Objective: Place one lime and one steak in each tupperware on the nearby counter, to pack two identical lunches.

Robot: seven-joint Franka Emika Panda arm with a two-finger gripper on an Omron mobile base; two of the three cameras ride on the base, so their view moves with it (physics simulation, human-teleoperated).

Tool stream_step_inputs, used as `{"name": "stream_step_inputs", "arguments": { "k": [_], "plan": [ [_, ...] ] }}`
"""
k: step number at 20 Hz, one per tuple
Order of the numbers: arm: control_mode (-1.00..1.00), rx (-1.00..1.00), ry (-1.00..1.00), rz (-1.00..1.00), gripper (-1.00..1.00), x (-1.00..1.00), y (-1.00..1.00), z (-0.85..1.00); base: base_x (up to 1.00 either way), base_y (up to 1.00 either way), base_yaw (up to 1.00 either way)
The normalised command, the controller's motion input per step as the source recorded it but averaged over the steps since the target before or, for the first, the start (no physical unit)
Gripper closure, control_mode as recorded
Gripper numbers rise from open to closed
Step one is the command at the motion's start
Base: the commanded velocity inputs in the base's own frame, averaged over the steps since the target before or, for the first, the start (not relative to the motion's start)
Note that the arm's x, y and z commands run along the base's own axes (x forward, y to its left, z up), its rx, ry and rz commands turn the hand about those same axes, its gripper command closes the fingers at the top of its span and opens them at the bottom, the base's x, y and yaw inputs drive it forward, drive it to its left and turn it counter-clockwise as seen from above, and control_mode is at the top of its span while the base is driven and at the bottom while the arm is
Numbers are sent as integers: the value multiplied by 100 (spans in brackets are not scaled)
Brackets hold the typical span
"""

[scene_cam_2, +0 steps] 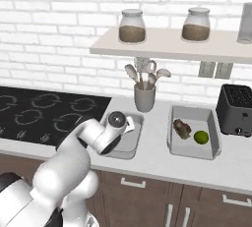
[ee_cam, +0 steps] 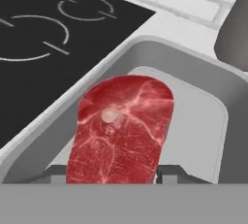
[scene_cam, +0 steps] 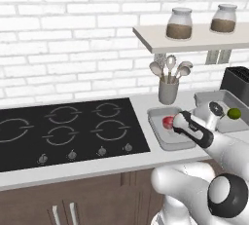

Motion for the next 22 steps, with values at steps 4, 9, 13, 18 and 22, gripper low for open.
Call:
{"name": "stream_step_inputs", "arguments": {
  "k": [4,9,13,18,22],
  "plan": [
    [-100,0,0,7,-100,13,0,10,0,0,0],
    [-100,0,-2,0,-100,0,0,42,0,0,0],
    [-100,0,-1,0,-100,-8,3,2,0,0,0],
    [-100,-2,-13,-6,-100,-74,21,49,0,0,0],
    [-100,-1,-12,-46,-100,-59,61,50,0,0,0]
  ]
}}
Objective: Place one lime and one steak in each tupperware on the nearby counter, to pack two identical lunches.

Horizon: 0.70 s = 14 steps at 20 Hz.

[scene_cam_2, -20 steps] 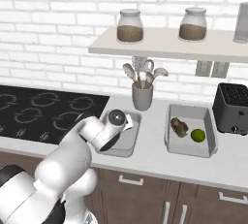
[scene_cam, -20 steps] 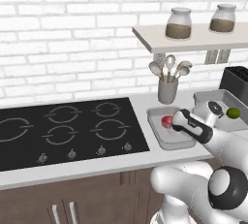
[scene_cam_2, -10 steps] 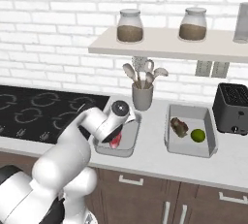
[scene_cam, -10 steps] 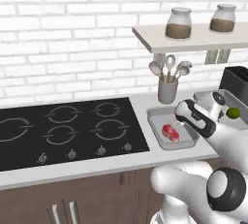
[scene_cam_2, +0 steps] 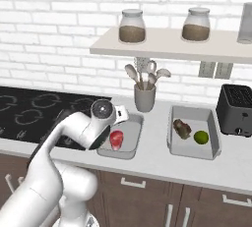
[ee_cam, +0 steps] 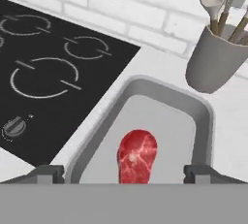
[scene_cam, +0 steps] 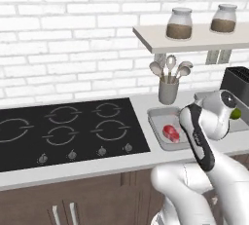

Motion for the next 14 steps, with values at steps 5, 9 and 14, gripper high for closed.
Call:
{"name": "stream_step_inputs", "arguments": {
  "k": [5,9,14],
  "plan": [
    [-100,4,5,-78,-100,-60,23,14,0,0,0],
    [-100,18,16,-60,-100,-59,1,43,0,0,0],
    [-100,9,4,-12,-100,-40,8,28,0,0,0]
  ]
}}
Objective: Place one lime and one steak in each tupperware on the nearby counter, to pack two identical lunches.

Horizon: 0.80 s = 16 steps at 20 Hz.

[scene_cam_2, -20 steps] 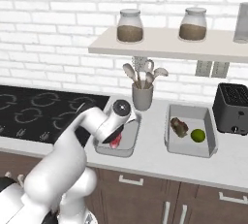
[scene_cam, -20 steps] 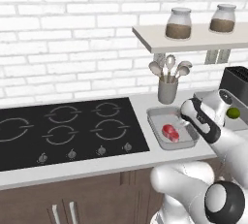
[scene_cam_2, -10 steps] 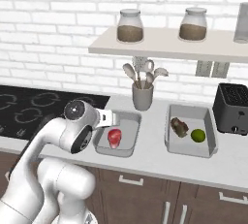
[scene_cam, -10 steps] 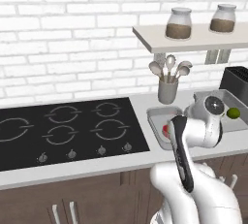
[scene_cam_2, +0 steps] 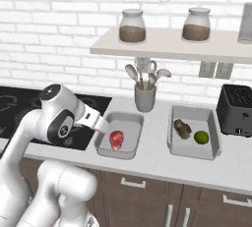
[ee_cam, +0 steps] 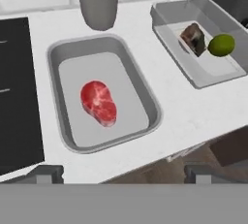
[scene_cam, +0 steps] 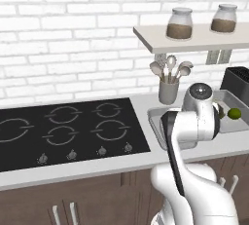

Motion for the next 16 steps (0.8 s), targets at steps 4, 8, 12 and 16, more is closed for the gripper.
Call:
{"name": "stream_step_inputs", "arguments": {
  "k": [4,8,12,16],
  "plan": [
    [-100,0,-1,9,-100,-55,34,0,0,0,0],
    [-100,-2,-2,25,-100,-49,49,-3,0,0,0],
    [-100,0,-2,41,-100,-51,17,-8,0,0,0],
    [100,0,0,34,-100,-28,0,-13,-5,0,10]
  ]
}}
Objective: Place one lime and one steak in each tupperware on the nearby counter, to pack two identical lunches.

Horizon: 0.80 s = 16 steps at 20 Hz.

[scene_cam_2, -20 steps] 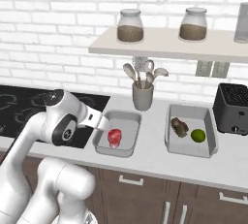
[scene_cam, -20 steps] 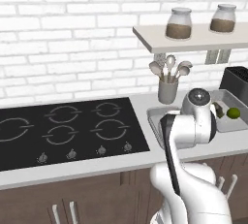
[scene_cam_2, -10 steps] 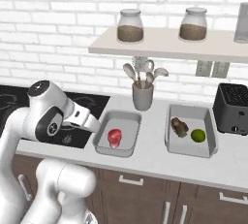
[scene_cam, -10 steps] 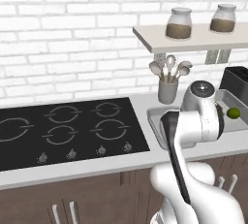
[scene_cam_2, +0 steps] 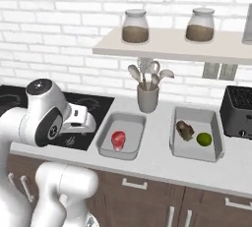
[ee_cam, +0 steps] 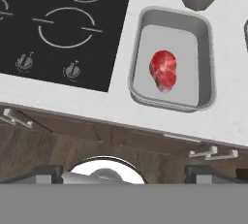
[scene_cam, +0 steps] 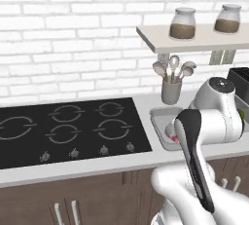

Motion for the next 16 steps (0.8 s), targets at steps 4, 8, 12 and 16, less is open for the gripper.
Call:
{"name": "stream_step_inputs", "arguments": {
  "k": [4,8,12,16],
  "plan": [
    [100,0,0,0,-100,0,0,0,-24,-6,8],
    [100,0,0,0,-100,0,0,0,-47,-81,-26],
    [100,0,0,0,-100,0,0,0,-2,-100,-36],
    [100,0,0,0,-100,0,0,0,0,-100,-39]
  ]
}}
